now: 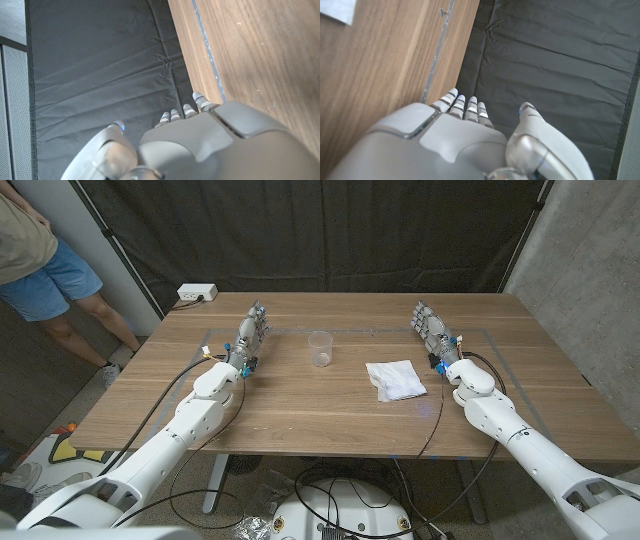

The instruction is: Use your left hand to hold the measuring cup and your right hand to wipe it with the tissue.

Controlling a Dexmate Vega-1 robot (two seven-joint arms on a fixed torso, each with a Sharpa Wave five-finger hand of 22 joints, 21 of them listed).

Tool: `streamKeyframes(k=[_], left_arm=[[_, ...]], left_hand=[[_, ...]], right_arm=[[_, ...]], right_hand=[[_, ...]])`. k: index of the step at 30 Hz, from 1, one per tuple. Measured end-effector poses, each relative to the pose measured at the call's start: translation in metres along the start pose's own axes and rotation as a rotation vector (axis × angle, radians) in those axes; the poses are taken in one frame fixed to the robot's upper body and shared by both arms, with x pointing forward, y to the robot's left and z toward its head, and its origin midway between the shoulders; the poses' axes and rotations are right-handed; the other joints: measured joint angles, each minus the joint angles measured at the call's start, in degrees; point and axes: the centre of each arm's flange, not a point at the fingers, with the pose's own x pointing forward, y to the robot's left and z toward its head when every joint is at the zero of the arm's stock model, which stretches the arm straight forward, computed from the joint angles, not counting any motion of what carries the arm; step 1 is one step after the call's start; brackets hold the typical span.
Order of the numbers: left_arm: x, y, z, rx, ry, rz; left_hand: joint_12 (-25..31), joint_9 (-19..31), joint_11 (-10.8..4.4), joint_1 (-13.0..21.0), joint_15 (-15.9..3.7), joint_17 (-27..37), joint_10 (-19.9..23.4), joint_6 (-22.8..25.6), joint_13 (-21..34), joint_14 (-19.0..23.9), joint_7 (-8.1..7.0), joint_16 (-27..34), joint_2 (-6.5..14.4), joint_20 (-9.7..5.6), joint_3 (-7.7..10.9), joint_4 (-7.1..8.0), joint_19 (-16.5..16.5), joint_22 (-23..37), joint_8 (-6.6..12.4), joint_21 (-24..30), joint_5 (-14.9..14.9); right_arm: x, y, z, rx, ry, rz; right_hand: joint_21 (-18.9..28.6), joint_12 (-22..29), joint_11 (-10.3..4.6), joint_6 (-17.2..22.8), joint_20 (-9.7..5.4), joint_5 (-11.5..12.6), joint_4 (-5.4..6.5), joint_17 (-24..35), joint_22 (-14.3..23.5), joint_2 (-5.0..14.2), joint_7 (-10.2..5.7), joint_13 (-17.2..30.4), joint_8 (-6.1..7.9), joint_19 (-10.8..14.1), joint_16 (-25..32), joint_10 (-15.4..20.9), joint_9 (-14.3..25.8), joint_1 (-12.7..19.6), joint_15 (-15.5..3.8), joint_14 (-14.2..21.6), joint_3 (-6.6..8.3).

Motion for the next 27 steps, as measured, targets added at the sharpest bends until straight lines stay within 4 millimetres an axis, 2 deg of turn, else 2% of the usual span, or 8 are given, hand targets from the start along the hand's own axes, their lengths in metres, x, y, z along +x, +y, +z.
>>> streamKeyframes(k=[7,8,11,15,18,22,25,27], left_arm=[[0.000,0.001,0.001,0.015,0.002,-0.012],[0.001,0.001,0.001,0.015,0.002,-0.012],[0.000,0.002,0.002,0.025,-0.002,-0.011],[-0.002,0.003,0.004,0.050,-0.015,0.002],[-0.002,0.004,0.007,0.069,-0.027,0.005],[-0.003,0.004,0.008,0.096,-0.038,-0.003],[-0.004,0.003,0.008,0.120,-0.043,-0.013],[-0.003,0.002,0.009,0.139,-0.050,-0.022]], left_hand=[[0.93,0.00,-1.15,0.95,0.00,-0.03,0.12,-0.02,0.00,0.01,-0.03,0.57,0.92,0.00,0.86,-0.53,0.00,-0.02,0.68,0.45,0.00],[1.39,0.00,-1.24,2.15,0.00,-0.08,0.03,-0.16,0.00,0.00,-0.43,0.66,1.19,0.00,1.45,-1.17,0.00,-0.07,1.19,0.84,0.00],[2.50,0.00,-1.24,8.21,0.00,-0.17,0.03,-0.20,0.00,0.00,-1.25,1.79,1.70,0.00,2.53,-4.83,0.01,-0.36,2.76,2.40,-1.11],[2.93,0.00,-1.03,12.57,0.00,-0.17,0.07,-0.20,-0.01,0.01,-1.24,2.16,-0.37,-0.02,2.72,-7.91,2.52,-0.54,3.68,3.48,-2.65],[2.93,-0.01,-0.15,13.77,0.00,-0.17,0.04,-0.19,0.16,0.01,-1.24,2.15,-3.51,-0.08,1.29,-9.44,4.09,-0.63,3.93,3.48,-3.32],[3.16,0.26,0.66,13.43,0.12,-0.05,0.04,-0.19,0.27,1.02,-1.24,2.15,-7.17,0.72,-0.84,-10.13,5.29,-0.64,4.23,3.48,-3.33],[3.16,0.26,0.85,13.95,0.08,0.00,0.03,-0.19,0.27,1.81,-0.78,2.15,-8.29,1.24,-1.40,-10.69,5.81,-0.63,4.44,3.48,-3.33],[3.16,0.26,0.85,14.31,0.19,0.00,0.03,0.00,0.27,2.29,-0.59,2.15,-8.65,0.79,-1.69,-10.98,6.43,-0.63,4.44,3.48,-3.32]], right_arm=[[-0.004,0.003,-0.001,-0.008,0.009,-0.003],[-0.004,0.003,-0.001,-0.009,0.010,-0.004],[-0.007,0.004,-0.001,-0.012,0.012,-0.002],[-0.011,0.006,0.000,-0.021,0.014,0.000],[-0.014,0.007,0.000,-0.025,0.015,0.001],[-0.019,0.008,0.001,-0.032,0.016,-0.004],[-0.024,0.008,0.002,-0.037,0.016,-0.006],[-0.027,0.008,0.002,-0.040,0.017,-0.010]], right_hand=[[0.00,0.00,0.31,0.12,0.00,0.00,-0.24,0.00,0.00,-0.19,0.11,0.00,0.00,0.00,0.00,0.31,0.00,0.19,0.00,0.00,0.24],[0.00,0.00,0.45,0.22,-0.02,0.00,-0.24,0.00,0.00,-0.19,0.21,0.00,0.00,0.01,0.00,0.46,0.00,0.19,0.01,0.01,0.24],[0.09,0.41,0.88,0.44,-0.19,0.00,-0.44,-0.01,0.00,-0.28,0.43,0.00,0.21,0.61,0.20,0.89,0.00,0.67,0.41,0.41,0.43],[0.45,0.41,1.07,1.07,-0.10,0.00,-0.50,-0.01,-0.01,-0.27,0.41,0.00,0.21,1.14,0.41,1.35,-0.01,0.73,0.50,0.93,0.45],[0.45,0.63,1.01,1.14,-0.19,0.00,-0.65,-0.01,-0.01,-0.27,0.48,0.00,0.21,1.24,0.41,1.45,-0.01,0.73,0.50,0.94,0.30],[0.45,0.63,1.01,1.57,-0.19,0.00,-0.89,-0.01,-0.01,-0.44,0.47,-0.01,0.21,1.24,0.41,1.45,-0.01,0.90,0.50,0.94,0.54],[0.45,0.63,1.01,1.66,-0.19,0.00,-0.89,-0.01,-0.01,-0.49,0.38,-0.01,0.21,1.23,0.41,1.45,-0.01,0.96,0.50,0.93,0.54],[0.45,0.63,1.21,1.66,-0.19,0.00,-0.89,-0.01,-0.01,-0.49,0.38,-0.01,0.21,1.23,0.41,1.65,-0.01,0.95,0.50,0.93,0.54]])
